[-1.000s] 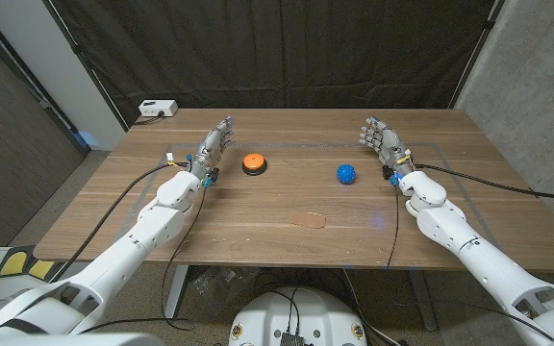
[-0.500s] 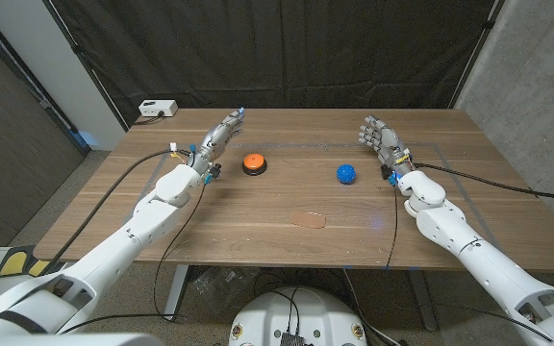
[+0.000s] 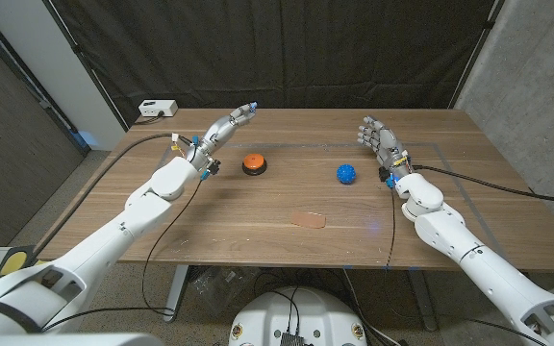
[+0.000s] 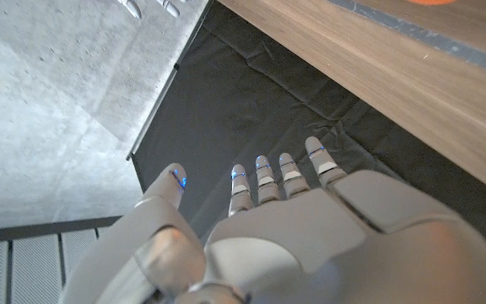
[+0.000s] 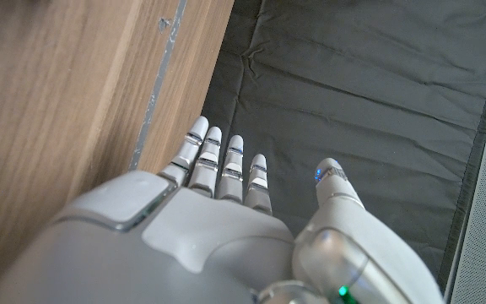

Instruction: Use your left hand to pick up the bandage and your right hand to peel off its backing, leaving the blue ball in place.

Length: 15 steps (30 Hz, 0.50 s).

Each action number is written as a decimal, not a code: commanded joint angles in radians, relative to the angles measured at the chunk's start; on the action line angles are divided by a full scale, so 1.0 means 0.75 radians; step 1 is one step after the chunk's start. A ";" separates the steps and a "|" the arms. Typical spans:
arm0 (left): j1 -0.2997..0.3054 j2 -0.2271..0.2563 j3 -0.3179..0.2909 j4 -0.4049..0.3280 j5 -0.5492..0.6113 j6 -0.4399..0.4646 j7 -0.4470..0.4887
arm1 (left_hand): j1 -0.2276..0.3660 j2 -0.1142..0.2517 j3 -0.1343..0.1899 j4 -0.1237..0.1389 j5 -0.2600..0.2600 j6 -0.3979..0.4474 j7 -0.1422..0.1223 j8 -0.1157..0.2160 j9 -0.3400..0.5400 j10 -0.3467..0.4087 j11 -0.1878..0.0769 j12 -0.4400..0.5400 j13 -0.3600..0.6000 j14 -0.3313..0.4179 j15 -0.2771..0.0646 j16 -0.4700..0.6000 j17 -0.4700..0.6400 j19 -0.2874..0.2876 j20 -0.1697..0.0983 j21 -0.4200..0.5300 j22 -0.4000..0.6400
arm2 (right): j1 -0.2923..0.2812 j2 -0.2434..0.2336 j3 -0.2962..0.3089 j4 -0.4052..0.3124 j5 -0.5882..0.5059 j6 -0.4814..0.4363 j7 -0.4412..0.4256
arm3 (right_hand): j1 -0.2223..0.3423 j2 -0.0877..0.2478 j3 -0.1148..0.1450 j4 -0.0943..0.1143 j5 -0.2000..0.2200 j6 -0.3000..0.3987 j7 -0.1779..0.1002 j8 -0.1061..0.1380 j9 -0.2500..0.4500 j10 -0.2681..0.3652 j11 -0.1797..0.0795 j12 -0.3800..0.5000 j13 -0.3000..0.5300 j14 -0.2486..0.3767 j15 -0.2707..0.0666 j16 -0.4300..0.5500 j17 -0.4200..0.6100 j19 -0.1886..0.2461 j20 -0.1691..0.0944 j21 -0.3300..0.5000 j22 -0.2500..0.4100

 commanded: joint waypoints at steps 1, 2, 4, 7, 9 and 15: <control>-0.049 0.076 0.033 -0.030 0.161 -0.079 -0.066 | -0.003 -0.029 -0.004 -0.013 0.007 0.004 -0.010 0.001 0.006 -0.005 0.002 -0.006 0.008 0.010 0.004 0.000 0.003 0.002 0.006 -0.001 0.002 | -0.057 -0.007 0.000 -0.097 -0.036 -0.011 -0.073 | 0.004 -0.002 0.009 -0.002 0.010 0.011 -0.001 0.004 0.002 0.016 0.004 0.006 0.004 0.014 -0.003 0.004 0.006 0.010 0.009 -0.001 0.005; -0.051 0.082 0.034 -0.034 0.167 -0.085 -0.074 | -0.003 -0.032 -0.005 -0.014 0.007 0.005 -0.011 0.001 0.006 -0.004 0.000 -0.006 0.008 0.011 0.003 0.000 0.003 0.002 0.005 -0.001 0.002 | -0.062 -0.007 0.000 -0.105 -0.040 -0.013 -0.079 | 0.004 -0.002 0.009 -0.002 0.010 0.012 0.000 0.004 0.002 0.016 0.006 0.006 0.004 0.013 -0.003 0.004 0.006 0.011 0.009 -0.002 0.005; -0.056 0.091 0.038 -0.041 0.170 -0.097 -0.095 | -0.002 -0.037 -0.006 -0.016 0.007 0.007 -0.009 0.001 0.006 -0.004 0.000 -0.007 0.008 0.010 0.001 -0.001 0.003 0.002 0.006 -0.002 0.002 | -0.069 -0.007 -0.001 -0.116 -0.045 -0.014 -0.088 | 0.004 -0.001 0.010 -0.002 0.010 0.012 0.000 0.004 0.002 0.015 0.007 0.005 0.004 0.014 -0.003 0.004 0.006 0.011 0.009 -0.003 0.006; -0.064 0.105 0.045 -0.054 0.183 -0.116 -0.123 | 0.000 -0.041 -0.008 -0.019 0.008 0.009 -0.010 0.000 0.006 -0.002 -0.004 -0.007 0.008 0.012 -0.002 -0.002 0.003 0.003 0.005 -0.002 0.002 | -0.082 -0.006 -0.003 -0.136 -0.056 -0.014 -0.104 | 0.004 -0.002 0.010 -0.002 0.010 0.012 -0.001 0.004 0.002 0.015 0.006 0.005 0.004 0.014 -0.003 0.003 0.006 0.011 0.009 -0.004 0.006; -0.070 0.114 0.049 -0.062 0.193 -0.132 -0.143 | 0.001 -0.042 -0.008 -0.020 0.008 0.009 -0.009 -0.001 0.006 -0.002 -0.004 -0.008 0.008 0.011 -0.001 -0.002 0.003 0.002 0.006 -0.003 0.002 | -0.092 -0.007 -0.003 -0.153 -0.064 -0.016 -0.117 | 0.003 -0.002 0.011 -0.002 0.010 0.012 -0.001 0.003 0.002 0.014 0.006 0.004 0.004 0.015 -0.002 0.003 0.006 0.011 0.010 -0.005 0.006; -0.085 0.148 0.061 -0.114 0.249 -0.163 -0.196 | 0.006 -0.049 -0.009 -0.027 0.010 0.005 -0.006 -0.005 0.007 -0.007 -0.004 -0.013 0.008 0.006 0.002 -0.007 0.002 0.000 0.009 -0.005 0.002 | -0.120 -0.006 -0.002 -0.189 -0.083 -0.012 -0.148 | 0.003 -0.003 0.012 -0.002 0.010 0.013 0.000 0.003 0.002 0.014 0.002 0.003 0.005 0.014 -0.002 0.002 0.006 0.011 0.008 -0.008 0.006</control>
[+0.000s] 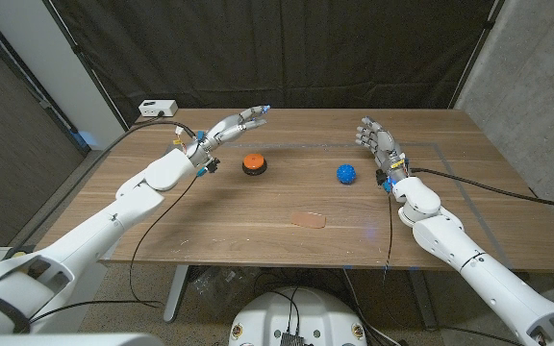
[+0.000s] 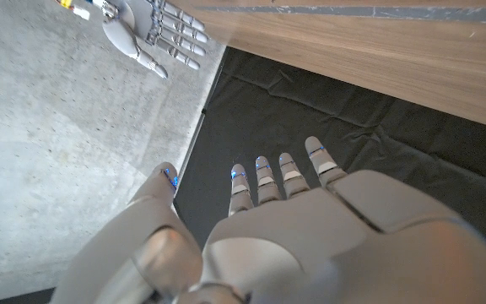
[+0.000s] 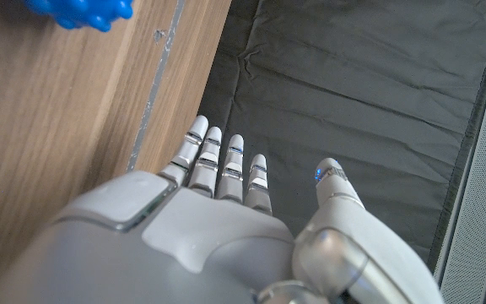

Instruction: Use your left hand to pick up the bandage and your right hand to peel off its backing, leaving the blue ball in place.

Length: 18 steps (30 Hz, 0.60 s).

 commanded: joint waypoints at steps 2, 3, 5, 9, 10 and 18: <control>-0.033 0.068 0.024 -0.080 0.145 -0.104 -0.123 | 0.009 -0.021 0.000 -0.012 0.010 -0.001 -0.004 -0.009 0.007 -0.019 0.000 -0.013 0.001 0.005 0.002 -0.008 0.003 -0.003 0.009 -0.007 0.001 | -0.074 0.001 -0.001 -0.108 -0.042 0.003 -0.069 | 0.003 -0.003 0.012 -0.002 0.010 0.013 0.000 0.002 0.003 0.007 -0.004 0.003 0.005 0.016 0.000 0.002 0.006 0.003 0.001 -0.009 0.006; -0.033 0.069 0.023 -0.086 0.159 -0.113 -0.118 | 0.011 -0.025 -0.001 -0.014 0.011 -0.015 -0.007 -0.017 0.007 -0.030 -0.001 -0.019 0.002 0.003 0.004 -0.011 0.003 -0.004 0.008 -0.008 0.002 | -0.077 0.003 -0.002 -0.111 -0.046 0.007 -0.074 | 0.003 -0.003 0.012 -0.002 0.010 0.013 0.000 0.002 0.003 0.007 -0.003 0.003 0.005 0.015 0.000 0.002 0.006 0.005 0.001 -0.009 0.006; -0.029 0.079 0.019 -0.110 0.194 -0.117 -0.114 | 0.012 -0.027 -0.002 -0.016 0.011 -0.022 -0.009 -0.021 0.008 -0.036 -0.001 -0.023 0.002 0.003 0.004 -0.012 0.003 -0.005 0.009 -0.009 0.002 | -0.084 0.006 -0.002 -0.118 -0.052 0.013 -0.081 | 0.003 -0.003 0.013 -0.002 0.010 0.013 0.000 0.002 0.003 0.006 -0.004 0.002 0.005 0.016 -0.001 0.002 0.006 0.005 0.001 -0.010 0.006; -0.019 0.100 0.015 -0.149 0.213 -0.119 -0.131 | 0.013 -0.033 -0.005 -0.019 0.012 -0.035 -0.012 -0.028 0.008 -0.047 -0.001 -0.030 0.002 -0.006 0.002 -0.016 0.004 -0.005 0.011 -0.011 0.002 | -0.094 0.010 -0.003 -0.129 -0.061 0.021 -0.088 | 0.002 -0.003 0.014 -0.002 0.010 0.012 0.000 0.001 0.003 0.003 -0.003 0.000 0.005 0.017 -0.004 0.001 0.006 0.006 0.001 -0.012 0.006; -0.016 0.105 0.013 -0.157 0.217 -0.119 -0.134 | 0.014 -0.034 -0.005 -0.019 0.012 -0.036 -0.012 -0.028 0.008 -0.050 -0.001 -0.031 0.002 -0.009 0.002 -0.018 0.004 -0.007 0.011 -0.012 0.002 | -0.097 0.012 -0.003 -0.130 -0.061 0.023 -0.088 | 0.002 -0.003 0.014 -0.002 0.010 0.013 0.000 0.001 0.003 0.003 -0.003 0.001 0.005 0.017 -0.003 0.001 0.006 0.007 0.002 -0.012 0.006; 0.000 0.147 0.008 -0.222 0.246 -0.099 -0.179 | 0.016 -0.041 -0.009 -0.023 0.014 -0.082 -0.019 -0.048 0.010 -0.085 -0.004 -0.048 0.003 -0.021 0.006 -0.025 0.006 -0.015 0.013 -0.018 0.003 | -0.118 0.022 -0.007 -0.144 -0.072 0.036 -0.101 | 0.003 -0.004 0.016 -0.003 0.010 0.008 -0.003 -0.002 0.003 0.001 -0.006 -0.001 0.005 0.020 -0.001 0.001 0.006 0.008 0.003 -0.015 0.006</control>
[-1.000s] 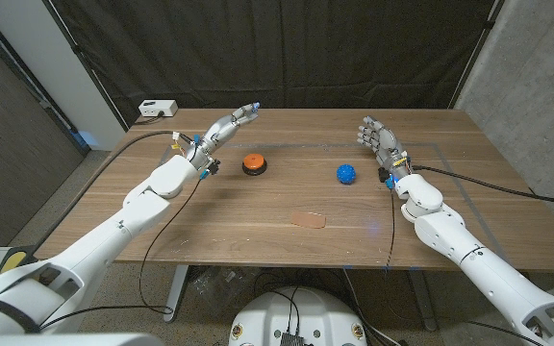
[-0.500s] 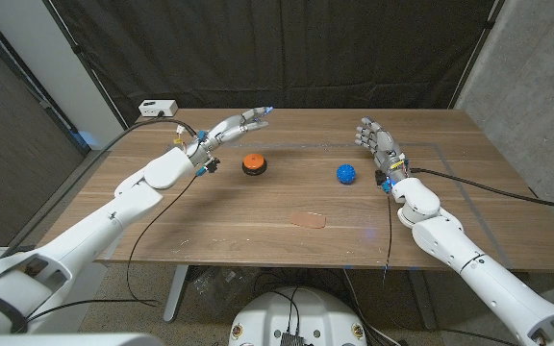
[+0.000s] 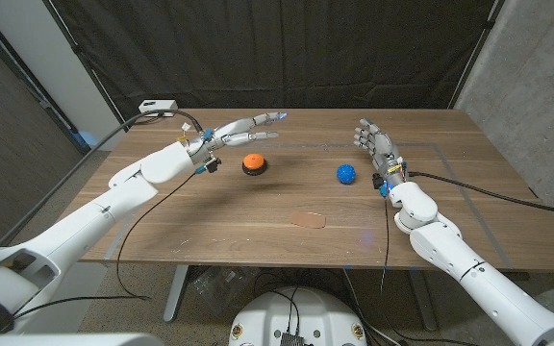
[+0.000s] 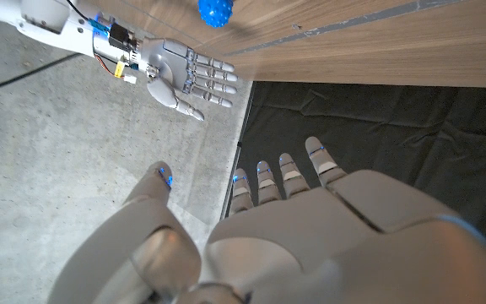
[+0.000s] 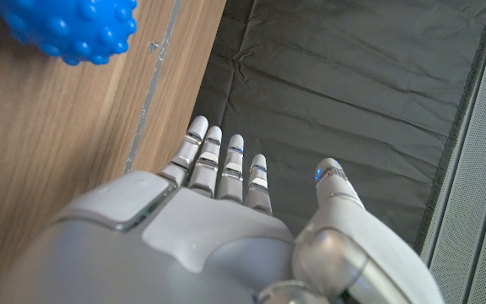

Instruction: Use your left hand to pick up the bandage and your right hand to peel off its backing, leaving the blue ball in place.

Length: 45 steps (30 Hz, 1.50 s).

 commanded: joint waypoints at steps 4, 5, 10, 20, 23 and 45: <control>0.019 0.080 0.000 -0.135 0.085 0.020 -0.098 | -0.001 -0.001 0.003 -0.012 0.010 -0.038 -0.003 -0.014 0.004 -0.022 0.002 -0.010 0.004 -0.027 0.006 -0.010 0.006 -0.017 0.007 -0.006 0.003 | -0.049 0.015 -0.005 -0.048 -0.030 0.025 -0.034 | 0.003 -0.004 0.012 0.002 0.010 0.009 -0.002 -0.002 0.003 0.000 -0.007 -0.002 0.005 0.013 0.005 -0.001 0.006 0.009 0.003 -0.002 0.006; 0.020 0.086 0.002 -0.146 0.091 0.027 -0.108 | -0.001 -0.002 0.002 -0.012 0.010 -0.043 -0.001 -0.015 0.004 -0.027 0.002 -0.013 0.004 -0.030 0.008 -0.012 0.007 -0.018 0.007 -0.008 0.003 | -0.052 0.013 -0.005 -0.052 -0.031 0.024 -0.034 | 0.003 -0.004 0.012 0.002 0.010 0.009 -0.002 -0.002 0.003 -0.001 -0.006 -0.003 0.005 0.013 0.005 -0.001 0.006 0.009 0.003 -0.002 0.006; 0.027 0.121 0.006 -0.211 0.136 0.059 -0.150 | -0.001 -0.004 0.000 -0.013 0.010 -0.057 -0.001 -0.018 0.004 -0.052 0.000 -0.023 0.005 -0.041 0.011 -0.016 0.008 -0.023 0.003 -0.011 0.003 | -0.069 0.008 -0.001 -0.073 -0.039 0.028 -0.041 | 0.003 -0.005 0.013 0.002 0.010 0.009 -0.002 -0.002 0.003 -0.001 -0.006 -0.003 0.005 0.013 0.004 -0.001 0.006 0.010 0.003 -0.004 0.006; 0.056 0.172 0.001 -0.335 0.241 0.139 -0.180 | -0.001 -0.005 -0.004 -0.013 0.011 -0.075 0.014 -0.018 0.006 -0.076 0.007 -0.031 0.006 -0.066 0.015 -0.023 0.010 -0.035 -0.006 -0.019 0.004 | -0.097 0.007 0.003 -0.085 -0.043 0.052 -0.037 | 0.003 -0.006 0.015 0.002 0.010 0.009 -0.003 -0.003 0.003 -0.001 -0.004 -0.004 0.005 0.014 0.005 -0.003 0.006 0.012 0.004 -0.008 0.007; 0.059 0.182 0.005 -0.361 0.273 0.155 -0.190 | -0.001 -0.004 -0.004 -0.013 0.011 -0.067 0.020 -0.014 0.006 -0.081 0.008 -0.031 0.006 -0.075 0.016 -0.025 0.010 -0.041 -0.011 -0.021 0.005 | -0.107 0.012 0.004 -0.080 -0.042 0.066 -0.035 | 0.003 -0.006 0.015 0.002 0.010 0.008 -0.003 -0.003 0.003 -0.001 -0.005 -0.004 0.005 0.014 0.005 -0.003 0.006 0.012 0.004 -0.008 0.007; 0.039 0.280 0.013 -0.570 0.446 0.319 -0.359 | 0.015 0.002 -0.002 -0.021 0.011 -0.030 0.064 0.006 0.013 -0.129 0.030 -0.040 0.008 -0.161 0.032 -0.040 0.013 -0.090 -0.034 -0.044 0.010 | -0.119 0.040 0.000 -0.037 -0.043 0.133 -0.010 | 0.001 -0.007 0.019 0.002 0.010 0.013 -0.002 -0.002 0.003 0.006 -0.002 -0.003 0.005 0.017 0.005 -0.003 0.006 0.015 0.005 -0.015 0.007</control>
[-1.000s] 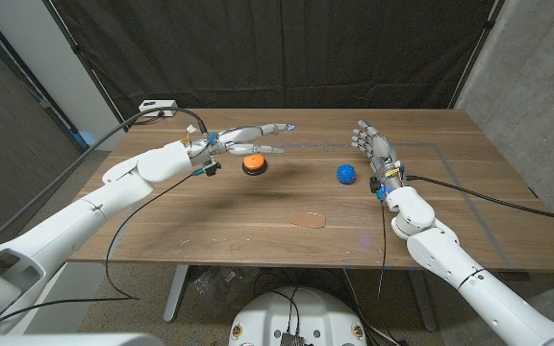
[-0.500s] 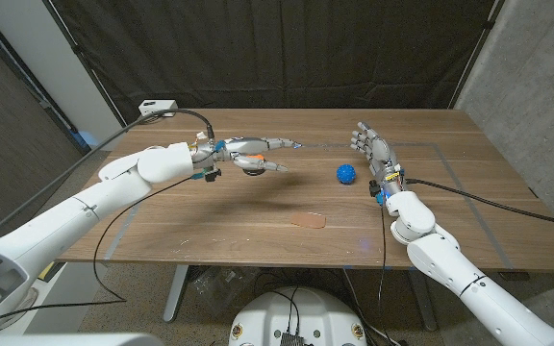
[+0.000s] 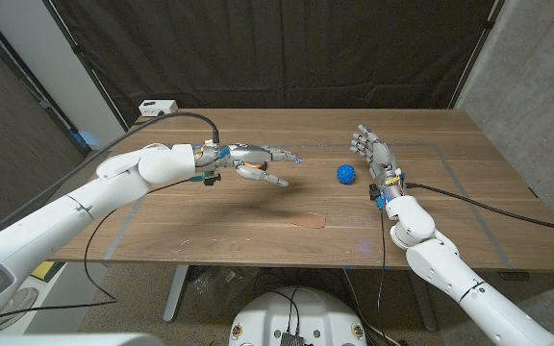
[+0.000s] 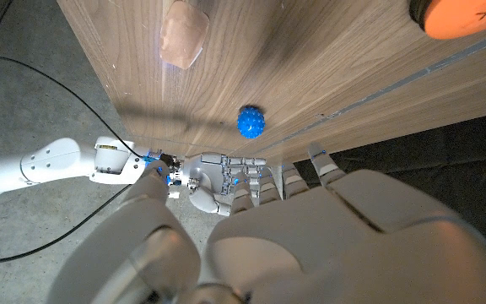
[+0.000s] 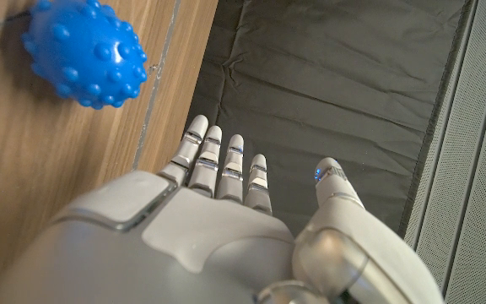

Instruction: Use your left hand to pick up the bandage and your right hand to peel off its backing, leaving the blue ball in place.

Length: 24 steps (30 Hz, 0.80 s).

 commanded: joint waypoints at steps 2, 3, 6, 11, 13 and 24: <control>-0.039 0.061 0.015 -0.152 0.126 0.129 -0.154 | 0.016 0.000 -0.001 -0.010 0.006 0.008 0.017 0.012 0.008 -0.018 0.005 0.000 0.002 -0.024 0.002 -0.006 0.007 -0.021 -0.009 -0.008 0.007 | -0.001 0.016 -0.004 0.032 0.003 0.037 0.024 | 0.000 -0.007 0.008 0.003 0.010 0.012 -0.003 -0.003 0.003 0.007 -0.001 -0.003 0.005 0.009 -0.002 -0.004 0.006 0.000 0.002 -0.009 0.007; -0.047 0.062 0.021 -0.164 0.140 0.141 -0.173 | 0.017 -0.001 -0.002 -0.010 0.006 0.011 0.020 0.013 0.008 -0.016 0.005 0.002 0.002 -0.025 0.003 -0.006 0.007 -0.021 -0.008 -0.008 0.007 | 0.000 0.017 -0.005 0.037 0.006 0.041 0.029 | 0.000 -0.007 0.008 0.003 0.009 0.013 -0.003 -0.003 0.003 0.008 -0.002 -0.003 0.005 0.009 -0.002 -0.004 0.006 0.000 0.002 -0.009 0.007; -0.066 0.065 0.033 -0.191 0.191 0.160 -0.206 | 0.027 -0.005 -0.002 -0.018 0.007 0.053 0.025 0.029 0.009 -0.002 0.008 0.011 0.003 -0.032 0.005 -0.001 0.007 -0.016 -0.017 -0.007 0.008 | 0.001 0.022 -0.006 0.048 0.009 0.050 0.034 | -0.001 -0.007 0.008 0.003 0.009 0.013 -0.002 -0.003 0.003 0.008 -0.003 -0.003 0.005 0.010 -0.002 -0.004 0.007 0.000 0.002 -0.010 0.007; -0.108 0.047 0.067 -0.196 0.232 0.176 -0.275 | 0.035 -0.010 -0.003 -0.025 0.008 0.065 0.020 0.033 0.009 -0.005 0.004 0.010 0.003 -0.040 0.007 -0.001 0.006 -0.012 -0.025 -0.006 0.008 | -0.003 0.024 -0.004 0.061 0.016 0.066 0.046 | -0.002 -0.009 0.009 0.003 0.009 0.018 -0.003 -0.001 0.003 0.010 -0.005 -0.003 0.005 0.008 -0.003 -0.005 0.007 0.000 0.003 -0.013 0.007; -0.131 0.037 0.088 -0.194 0.258 0.173 -0.309 | 0.040 -0.013 -0.003 -0.029 0.009 0.071 0.018 0.036 0.010 -0.013 0.003 0.008 0.003 -0.047 0.007 -0.002 0.006 -0.011 -0.028 -0.006 0.008 | -0.007 0.025 -0.001 0.064 0.018 0.072 0.045 | -0.002 -0.010 0.009 0.003 0.009 0.020 -0.004 -0.001 0.003 0.011 -0.004 -0.003 0.005 0.009 -0.002 -0.005 0.007 -0.001 0.005 -0.014 0.007; -0.233 -0.034 0.168 -0.177 0.392 0.121 -0.396 | 0.129 -0.053 -0.001 -0.097 0.027 0.244 -0.009 0.099 0.011 -0.004 -0.012 0.018 0.003 -0.052 0.009 0.008 0.001 0.015 -0.052 0.000 0.008 | 0.007 0.047 0.003 0.129 0.036 0.115 0.067 | -0.005 -0.012 0.010 0.003 0.009 0.051 0.000 0.009 0.003 0.021 -0.001 0.000 0.005 0.009 0.000 -0.006 0.007 0.000 0.006 -0.020 0.008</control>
